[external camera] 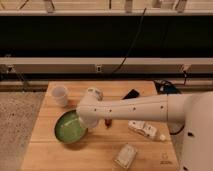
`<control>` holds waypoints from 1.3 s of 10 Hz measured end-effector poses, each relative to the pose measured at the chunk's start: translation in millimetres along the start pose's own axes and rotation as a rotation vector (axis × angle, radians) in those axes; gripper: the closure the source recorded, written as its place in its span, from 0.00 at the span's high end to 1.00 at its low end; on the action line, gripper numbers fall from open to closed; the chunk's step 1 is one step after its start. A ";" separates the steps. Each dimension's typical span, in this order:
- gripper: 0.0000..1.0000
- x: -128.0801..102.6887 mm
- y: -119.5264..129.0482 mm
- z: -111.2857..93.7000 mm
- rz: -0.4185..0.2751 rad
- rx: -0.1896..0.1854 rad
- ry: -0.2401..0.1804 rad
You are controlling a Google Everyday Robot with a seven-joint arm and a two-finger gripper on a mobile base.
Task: Drag the ceramic bowl in a circle
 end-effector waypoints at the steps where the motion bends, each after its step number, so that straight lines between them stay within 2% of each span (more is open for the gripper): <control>1: 0.03 0.0 -1.5 -0.4 0.002 -0.001 0.000; 7: 0.03 2.2 -10.8 -3.6 -0.002 0.005 0.001; 13: 0.03 15.0 -17.1 -7.3 0.017 0.019 0.001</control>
